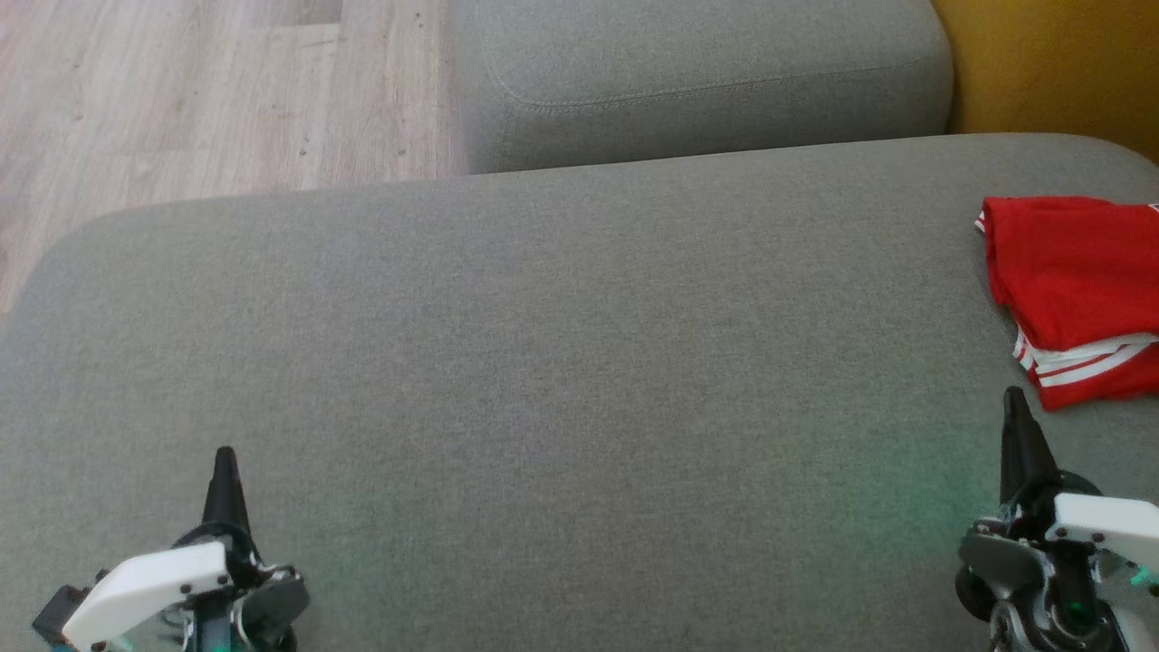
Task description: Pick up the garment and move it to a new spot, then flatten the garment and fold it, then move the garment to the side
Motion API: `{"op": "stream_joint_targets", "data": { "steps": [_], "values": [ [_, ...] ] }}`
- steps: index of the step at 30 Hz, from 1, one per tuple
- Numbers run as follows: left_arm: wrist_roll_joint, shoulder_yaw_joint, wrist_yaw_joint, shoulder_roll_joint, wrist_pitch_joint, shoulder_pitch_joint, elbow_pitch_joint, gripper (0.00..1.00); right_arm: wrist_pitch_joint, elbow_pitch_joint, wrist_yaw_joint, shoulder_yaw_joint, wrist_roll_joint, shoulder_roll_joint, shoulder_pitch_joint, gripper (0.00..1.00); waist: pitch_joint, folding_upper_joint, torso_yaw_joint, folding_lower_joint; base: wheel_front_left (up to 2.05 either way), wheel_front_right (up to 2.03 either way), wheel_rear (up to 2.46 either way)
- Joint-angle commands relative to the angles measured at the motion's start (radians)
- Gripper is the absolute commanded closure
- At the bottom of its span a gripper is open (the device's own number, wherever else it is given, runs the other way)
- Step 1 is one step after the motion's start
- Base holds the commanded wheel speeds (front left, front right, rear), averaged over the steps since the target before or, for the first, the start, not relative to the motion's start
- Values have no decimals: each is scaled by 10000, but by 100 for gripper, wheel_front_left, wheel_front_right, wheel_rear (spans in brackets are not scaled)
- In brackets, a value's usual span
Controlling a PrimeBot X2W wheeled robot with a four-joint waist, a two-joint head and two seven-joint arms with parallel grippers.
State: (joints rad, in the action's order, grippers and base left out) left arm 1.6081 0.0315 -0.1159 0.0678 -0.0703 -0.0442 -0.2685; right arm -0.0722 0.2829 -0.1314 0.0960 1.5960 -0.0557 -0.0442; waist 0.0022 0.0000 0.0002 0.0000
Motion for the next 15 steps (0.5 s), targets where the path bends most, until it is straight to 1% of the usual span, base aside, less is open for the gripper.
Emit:
{"op": "stream_joint_targets", "data": {
  "steps": [1, 15],
  "values": [
    [328, 409, -144, 119, -97, -601, 255, 100, -150, -400, 7, -143, 372, -176, -606, 100, 9, 0, -1, 0, 0, 0, 0],
    [297, 472, -148, 78, -148, -609, 250, 100, -193, -398, 7, -92, 351, -142, -613, 100, 10, 0, -2, 0, 0, 0, 0]
  ]
}}
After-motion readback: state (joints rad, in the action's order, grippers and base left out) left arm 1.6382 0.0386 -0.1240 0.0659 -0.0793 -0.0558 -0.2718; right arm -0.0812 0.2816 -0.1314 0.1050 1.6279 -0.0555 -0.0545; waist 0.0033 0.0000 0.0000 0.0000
